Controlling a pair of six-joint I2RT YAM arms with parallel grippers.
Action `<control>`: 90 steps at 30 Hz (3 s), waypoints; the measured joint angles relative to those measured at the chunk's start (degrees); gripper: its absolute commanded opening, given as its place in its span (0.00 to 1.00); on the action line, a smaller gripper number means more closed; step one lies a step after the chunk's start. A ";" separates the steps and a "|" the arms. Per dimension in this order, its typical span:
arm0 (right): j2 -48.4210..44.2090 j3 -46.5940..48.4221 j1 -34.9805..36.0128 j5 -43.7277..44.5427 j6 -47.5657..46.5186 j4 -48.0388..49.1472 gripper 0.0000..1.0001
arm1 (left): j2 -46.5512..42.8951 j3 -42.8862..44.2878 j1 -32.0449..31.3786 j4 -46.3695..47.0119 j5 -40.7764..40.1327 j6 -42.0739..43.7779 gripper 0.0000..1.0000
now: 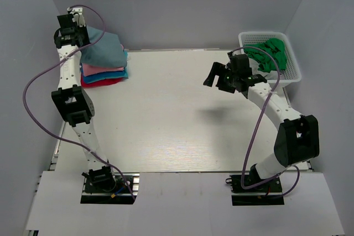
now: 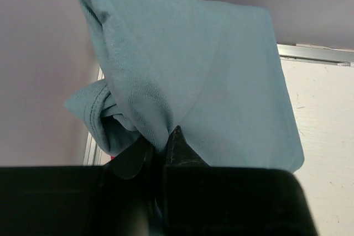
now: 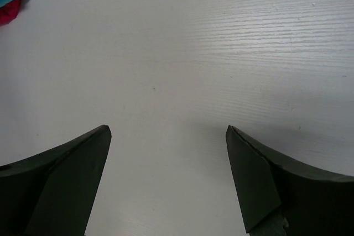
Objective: Fold and stack the t-shirts
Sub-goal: Put the neatly folded tshirt into the corner of the board with the left arm
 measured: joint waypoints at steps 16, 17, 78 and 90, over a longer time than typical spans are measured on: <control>6.60 8.66 0.00 -0.31 -2.64 -6.78 0.90 | 8.44 2.43 0.90 2.40 -2.38 4.87 0.91; 6.86 9.01 0.00 -0.48 -2.64 -7.08 0.90 | 9.01 2.47 0.94 2.75 -3.87 4.63 1.00; -2.05 5.64 -2.21 -2.64 -7.65 -4.50 0.90 | -9.09 -5.77 -1.07 -1.33 0.00 -19.52 1.00; -31.95 -22.60 -2.23 1.99 -3.98 0.37 0.90 | -63.49 -72.50 -5.25 10.97 23.28 -30.29 1.00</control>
